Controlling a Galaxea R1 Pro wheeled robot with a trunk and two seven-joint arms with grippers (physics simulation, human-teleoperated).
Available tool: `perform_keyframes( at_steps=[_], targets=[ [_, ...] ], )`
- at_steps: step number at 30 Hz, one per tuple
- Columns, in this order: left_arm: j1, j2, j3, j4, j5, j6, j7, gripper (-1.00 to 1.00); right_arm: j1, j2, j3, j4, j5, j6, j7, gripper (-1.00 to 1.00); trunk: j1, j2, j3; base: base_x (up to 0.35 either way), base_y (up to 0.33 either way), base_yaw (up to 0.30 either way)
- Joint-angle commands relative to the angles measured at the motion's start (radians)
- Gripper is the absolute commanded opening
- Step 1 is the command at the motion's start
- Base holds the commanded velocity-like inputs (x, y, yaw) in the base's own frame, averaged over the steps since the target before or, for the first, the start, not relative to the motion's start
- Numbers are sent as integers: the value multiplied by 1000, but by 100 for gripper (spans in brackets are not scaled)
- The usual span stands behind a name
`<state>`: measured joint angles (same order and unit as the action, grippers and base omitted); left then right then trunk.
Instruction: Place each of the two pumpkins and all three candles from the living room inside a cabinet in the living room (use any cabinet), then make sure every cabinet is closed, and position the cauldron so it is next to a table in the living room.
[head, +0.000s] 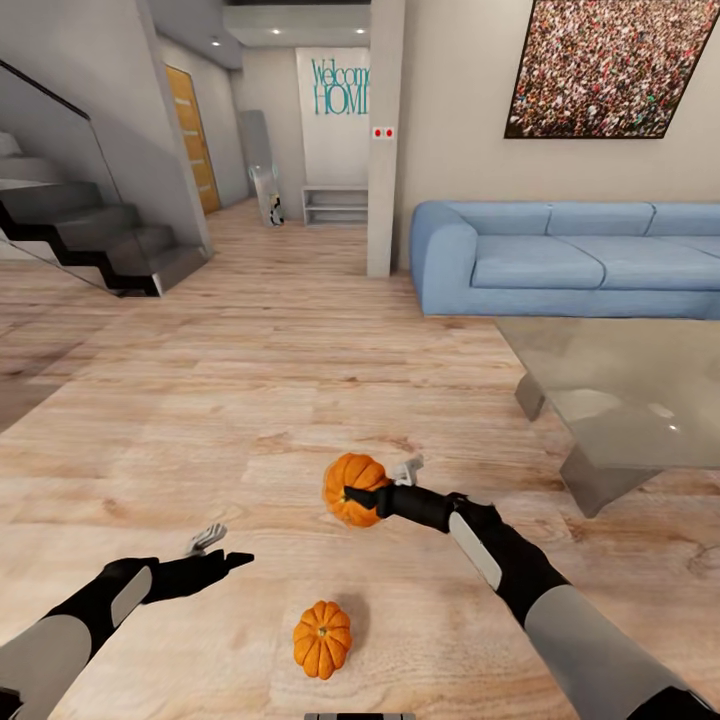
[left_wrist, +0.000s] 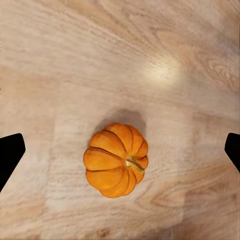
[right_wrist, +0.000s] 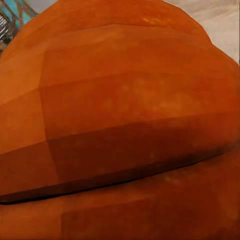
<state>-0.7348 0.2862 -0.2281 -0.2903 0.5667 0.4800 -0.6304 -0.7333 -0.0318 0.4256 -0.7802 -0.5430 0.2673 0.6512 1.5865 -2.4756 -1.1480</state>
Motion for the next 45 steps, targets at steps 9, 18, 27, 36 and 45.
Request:
perform_keyframes(
  at_steps=[9,18,27,36,45],
  targets=[
    [0,-12,5,94,3,-6,1,100,-4,-7,-20,-33,-227,2,63,-100,0,0,0,0,0,0],
    [0,-58,4,141,2,-108,-1,100,-5,-7,-42,-150,-408,283,60,-100,0,0,0,0,0,0],
    [0,-61,4,139,4,-107,1,100,-5,-8,-44,-148,-424,303,59,-100,8,-14,-6,0,0,0],
    [0,-59,36,143,4,-102,8,100,-5,-8,-44,-148,-427,304,59,-100,15,-25,-25,0,0,0],
    [0,-99,49,180,1,-87,18,100,-5,-10,-44,-148,-426,305,61,-100,18,-27,-48,0,0,0]
  ],
)
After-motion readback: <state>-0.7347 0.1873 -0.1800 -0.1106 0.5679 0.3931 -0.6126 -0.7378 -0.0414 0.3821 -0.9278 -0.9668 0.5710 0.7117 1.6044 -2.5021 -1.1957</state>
